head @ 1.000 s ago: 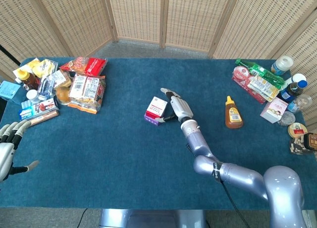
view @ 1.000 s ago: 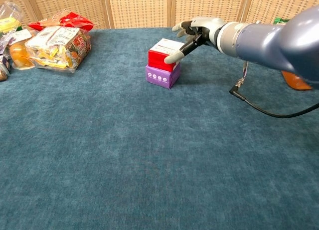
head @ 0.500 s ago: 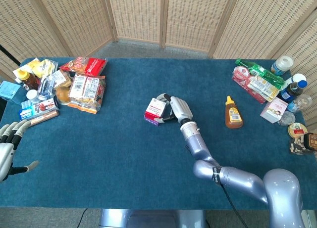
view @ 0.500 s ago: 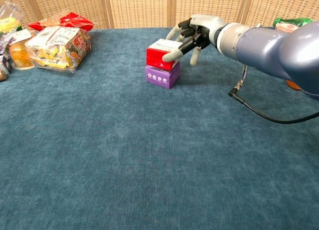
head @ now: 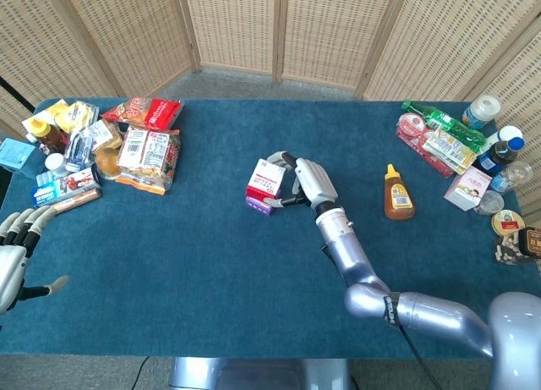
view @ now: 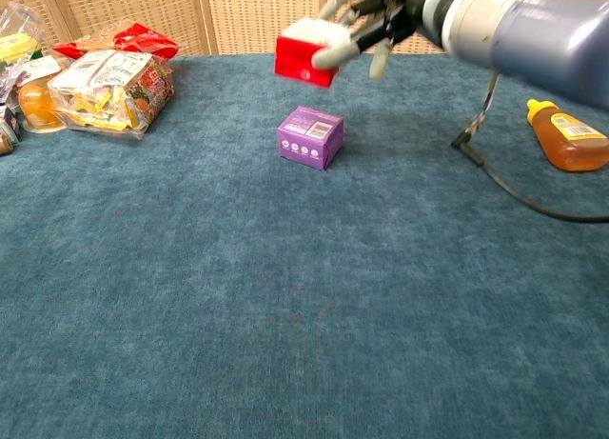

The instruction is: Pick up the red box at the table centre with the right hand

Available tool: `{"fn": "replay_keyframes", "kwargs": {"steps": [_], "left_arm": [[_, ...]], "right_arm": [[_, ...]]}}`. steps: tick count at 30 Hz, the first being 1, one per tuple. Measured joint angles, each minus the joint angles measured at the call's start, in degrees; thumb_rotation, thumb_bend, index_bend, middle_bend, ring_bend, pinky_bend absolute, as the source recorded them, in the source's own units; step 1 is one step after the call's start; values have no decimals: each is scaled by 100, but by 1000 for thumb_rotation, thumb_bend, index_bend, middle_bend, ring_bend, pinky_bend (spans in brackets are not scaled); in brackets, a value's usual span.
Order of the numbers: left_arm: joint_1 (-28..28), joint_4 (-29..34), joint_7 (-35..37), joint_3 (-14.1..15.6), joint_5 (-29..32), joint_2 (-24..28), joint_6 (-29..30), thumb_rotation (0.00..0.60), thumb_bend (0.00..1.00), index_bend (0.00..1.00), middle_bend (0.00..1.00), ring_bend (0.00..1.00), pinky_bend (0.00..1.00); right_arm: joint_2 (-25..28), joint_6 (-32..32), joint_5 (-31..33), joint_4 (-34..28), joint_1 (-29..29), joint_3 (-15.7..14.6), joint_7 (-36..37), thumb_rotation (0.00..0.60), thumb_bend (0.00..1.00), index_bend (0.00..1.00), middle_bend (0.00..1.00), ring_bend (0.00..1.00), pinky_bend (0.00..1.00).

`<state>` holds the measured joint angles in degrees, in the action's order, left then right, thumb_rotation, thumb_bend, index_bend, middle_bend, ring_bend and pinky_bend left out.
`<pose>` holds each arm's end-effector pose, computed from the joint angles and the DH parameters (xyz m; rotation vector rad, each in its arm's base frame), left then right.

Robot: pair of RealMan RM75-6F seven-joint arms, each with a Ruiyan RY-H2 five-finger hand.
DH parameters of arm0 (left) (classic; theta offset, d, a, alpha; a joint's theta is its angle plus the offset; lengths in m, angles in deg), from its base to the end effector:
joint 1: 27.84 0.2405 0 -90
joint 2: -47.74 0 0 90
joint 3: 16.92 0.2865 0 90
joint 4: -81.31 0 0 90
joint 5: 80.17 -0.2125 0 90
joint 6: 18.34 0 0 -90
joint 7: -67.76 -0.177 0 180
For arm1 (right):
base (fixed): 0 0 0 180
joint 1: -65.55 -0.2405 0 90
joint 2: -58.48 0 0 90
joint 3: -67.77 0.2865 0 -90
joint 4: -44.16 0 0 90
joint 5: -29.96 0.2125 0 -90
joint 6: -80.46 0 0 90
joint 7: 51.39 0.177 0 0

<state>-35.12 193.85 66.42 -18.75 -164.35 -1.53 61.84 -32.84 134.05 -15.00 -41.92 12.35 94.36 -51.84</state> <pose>-0.2806 0.2181 0.2067 -1.4390 -1.0207 -0.9145 -0.0584 -0.4600 -0.0009 1.4571 -1.5181 1.4166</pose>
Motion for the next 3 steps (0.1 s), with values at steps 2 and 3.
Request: {"fn": "replay_keyframes", "kwargs": {"steps": [2,3], "left_arm": [[1,10,9,10,-43,6,9,600,171,0,0,0,0],[5,18,18,17,-71,12,20,600,171,0,0,0,0]], "right_arm": [[209,148,1,-338,63,58,-106,600,230,596,707,543,629],[294,212,10,-473,86,82,-165,600,229,596,708,543,628]]}}
